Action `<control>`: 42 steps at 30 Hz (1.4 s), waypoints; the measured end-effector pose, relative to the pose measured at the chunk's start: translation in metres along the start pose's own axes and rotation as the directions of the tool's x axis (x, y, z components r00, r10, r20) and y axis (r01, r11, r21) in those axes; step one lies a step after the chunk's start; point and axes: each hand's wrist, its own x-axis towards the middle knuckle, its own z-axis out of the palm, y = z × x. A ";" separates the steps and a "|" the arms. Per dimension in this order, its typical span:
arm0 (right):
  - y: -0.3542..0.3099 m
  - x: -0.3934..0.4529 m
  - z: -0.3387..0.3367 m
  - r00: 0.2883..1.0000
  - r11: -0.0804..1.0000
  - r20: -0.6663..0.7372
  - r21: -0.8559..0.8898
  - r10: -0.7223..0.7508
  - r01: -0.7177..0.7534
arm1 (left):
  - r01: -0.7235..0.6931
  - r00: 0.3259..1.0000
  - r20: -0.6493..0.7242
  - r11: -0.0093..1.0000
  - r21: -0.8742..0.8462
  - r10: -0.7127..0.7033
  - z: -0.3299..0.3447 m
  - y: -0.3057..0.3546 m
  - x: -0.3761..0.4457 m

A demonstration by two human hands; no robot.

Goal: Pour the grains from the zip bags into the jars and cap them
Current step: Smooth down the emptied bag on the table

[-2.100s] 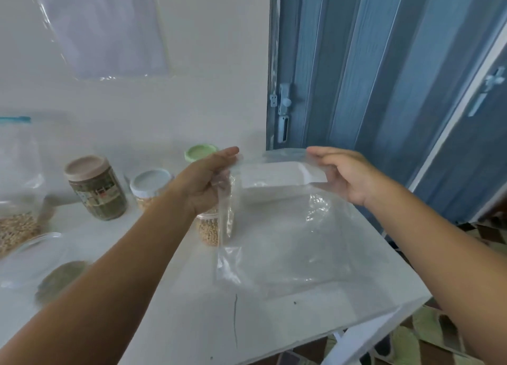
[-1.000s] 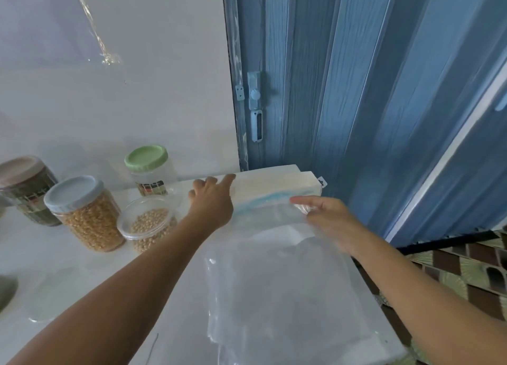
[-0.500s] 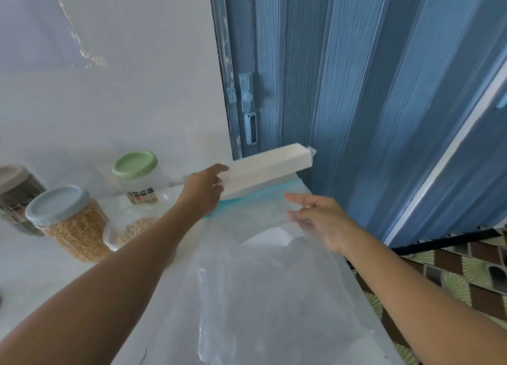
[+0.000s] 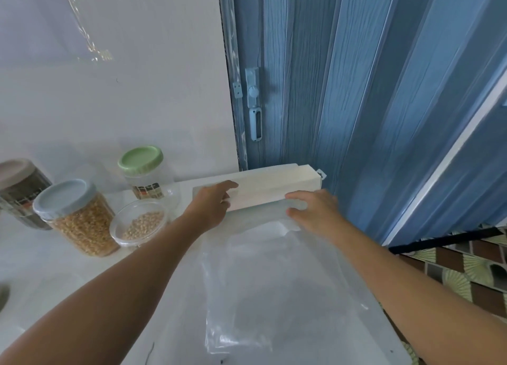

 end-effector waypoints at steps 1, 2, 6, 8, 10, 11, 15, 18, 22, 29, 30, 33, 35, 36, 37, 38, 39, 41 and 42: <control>-0.003 -0.006 -0.002 1.000 0.991 -0.025 -0.130 -0.001 -0.003 | 0.006 1.000 0.008 1.000 0.003 -0.006 0.002 -0.002 -0.001; -0.007 -0.014 -0.004 0.999 0.987 -0.042 -0.159 -0.021 0.014 | 0.002 1.000 0.020 1.000 0.029 -0.003 0.004 -0.001 -0.003; -0.026 -0.067 -0.007 0.972 0.977 0.112 -0.030 -0.207 0.212 | -0.079 0.995 -0.054 0.992 0.100 0.084 0.001 0.021 -0.037; -0.024 -0.086 0.001 0.945 0.964 0.259 -0.125 -0.198 0.236 | -0.131 0.991 -0.020 0.991 -0.032 0.130 -0.002 0.034 -0.074; -0.014 -0.094 0.013 0.915 0.946 0.376 -0.218 -0.146 0.241 | -0.151 0.977 0.141 0.987 -0.053 0.158 0.002 0.035 -0.114; -0.008 -0.095 0.019 0.905 0.934 0.407 -0.258 -0.125 0.246 | -0.163 0.961 0.225 0.987 -0.007 0.160 0.008 0.031 -0.130; 0.008 -0.100 0.042 0.883 0.903 0.458 -0.327 -0.107 0.279 | -0.208 0.904 0.410 0.963 0.171 0.123 0.033 0.007 -0.151; 0.012 -0.101 0.053 0.897 0.897 0.425 -0.340 -0.121 0.282 | -0.252 0.895 0.426 0.941 0.226 0.137 0.044 -0.003 -0.150; 0.017 -0.102 0.061 0.914 0.888 0.379 -0.357 -0.147 0.291 | -0.295 0.896 0.415 0.914 0.280 0.162 0.055 -0.011 -0.149; 0.024 -0.102 0.072 0.931 0.853 0.312 -0.417 -0.189 0.313 | -0.322 0.906 0.386 0.876 0.358 0.175 0.063 -0.013 -0.151; 0.025 -0.102 0.073 0.932 0.850 0.309 -0.422 -0.191 0.314 | -0.323 0.907 0.384 0.873 0.366 0.174 0.063 -0.013 -0.151; 0.025 -0.103 0.073 0.935 0.847 0.294 -0.429 -0.198 0.314 | -0.321 0.911 0.376 0.869 0.378 0.172 0.065 -0.013 -0.151; 0.026 -0.104 0.074 0.936 0.844 0.288 -0.431 -0.205 0.318 | -0.320 0.911 0.375 0.867 0.382 0.171 0.066 -0.013 -0.150; 0.027 -0.104 0.074 0.936 0.844 0.286 -0.432 -0.208 0.319 | -0.320 0.911 0.377 0.866 0.383 0.170 0.065 -0.013 -0.151; 0.027 -0.104 0.074 0.936 0.843 0.283 -0.433 -0.209 0.319 | -0.321 0.911 0.377 0.866 0.384 0.170 0.065 -0.013 -0.151; 0.027 -0.104 0.074 0.937 0.843 0.280 -0.433 -0.210 0.319 | -0.321 0.911 0.376 0.865 0.385 0.170 0.065 -0.012 -0.151; 0.027 -0.104 0.074 0.937 0.843 0.278 -0.433 -0.211 0.318 | -0.320 0.912 0.374 0.866 0.384 0.171 0.065 -0.012 -0.151; 0.027 -0.104 0.074 0.937 0.845 0.276 -0.429 -0.212 0.318 | -0.315 0.913 0.370 0.871 0.377 0.170 0.065 -0.012 -0.151; 0.027 -0.104 0.075 0.937 0.847 0.276 -0.426 -0.213 0.318 | -0.312 0.915 0.368 0.873 0.374 0.169 0.065 -0.013 -0.151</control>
